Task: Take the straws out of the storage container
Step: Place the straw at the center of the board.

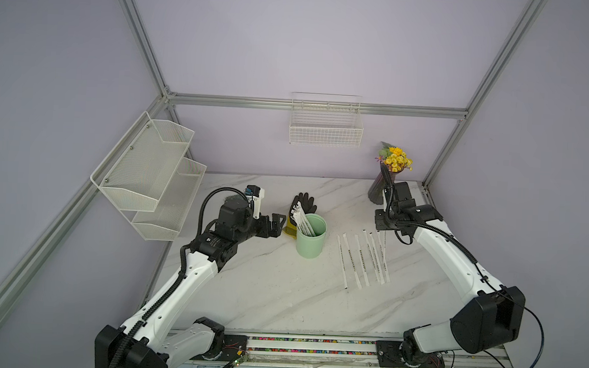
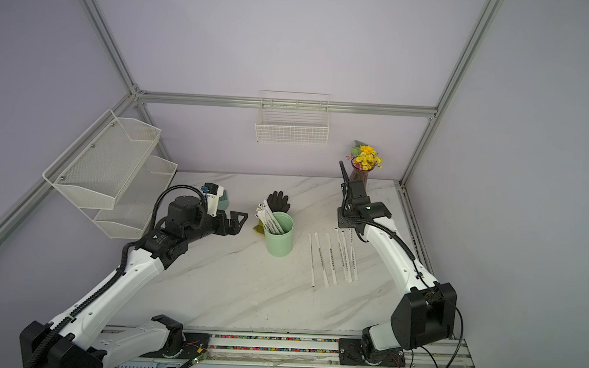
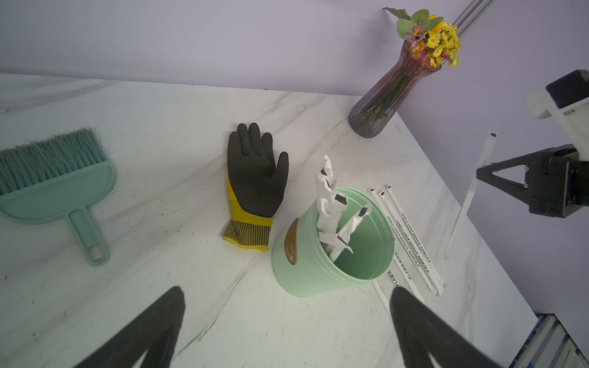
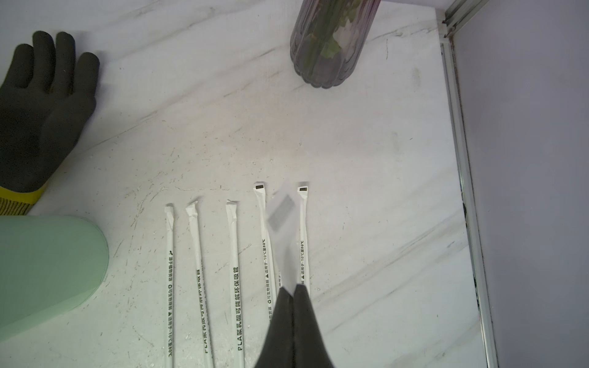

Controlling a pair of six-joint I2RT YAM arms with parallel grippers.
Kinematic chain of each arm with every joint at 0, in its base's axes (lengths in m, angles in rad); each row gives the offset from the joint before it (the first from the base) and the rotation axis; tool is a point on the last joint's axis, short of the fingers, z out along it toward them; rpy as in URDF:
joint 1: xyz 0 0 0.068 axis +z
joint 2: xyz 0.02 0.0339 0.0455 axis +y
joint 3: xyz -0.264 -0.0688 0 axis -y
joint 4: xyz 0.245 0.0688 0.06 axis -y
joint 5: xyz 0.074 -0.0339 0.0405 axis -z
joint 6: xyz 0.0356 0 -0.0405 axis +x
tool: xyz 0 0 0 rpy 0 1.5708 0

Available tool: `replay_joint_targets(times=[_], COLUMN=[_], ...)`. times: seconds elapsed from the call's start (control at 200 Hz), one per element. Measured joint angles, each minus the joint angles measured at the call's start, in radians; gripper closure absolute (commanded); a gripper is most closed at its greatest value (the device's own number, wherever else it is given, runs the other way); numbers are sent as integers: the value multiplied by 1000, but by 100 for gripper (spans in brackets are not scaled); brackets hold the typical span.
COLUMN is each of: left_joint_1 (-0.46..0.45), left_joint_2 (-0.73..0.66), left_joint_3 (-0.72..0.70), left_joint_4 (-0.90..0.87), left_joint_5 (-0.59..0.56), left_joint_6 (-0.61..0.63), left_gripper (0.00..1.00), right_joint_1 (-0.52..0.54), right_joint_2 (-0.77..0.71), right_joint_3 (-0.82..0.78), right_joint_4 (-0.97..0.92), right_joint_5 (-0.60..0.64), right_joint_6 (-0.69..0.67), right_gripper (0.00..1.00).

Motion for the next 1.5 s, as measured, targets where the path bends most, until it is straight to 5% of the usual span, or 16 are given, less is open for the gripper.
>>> replay_joint_targets(times=[1.5], left_joint_1=[0], left_joint_2=[26], left_joint_3=[0], left_joint_4=[2], left_joint_5=[5], left_joint_6=[0], left_gripper=[0], right_joint_1=[-135], right_joint_2=[472], right_joint_3=[116], right_joint_4=[-114], right_joint_5=[59], right_joint_6=[-5], right_gripper=[94])
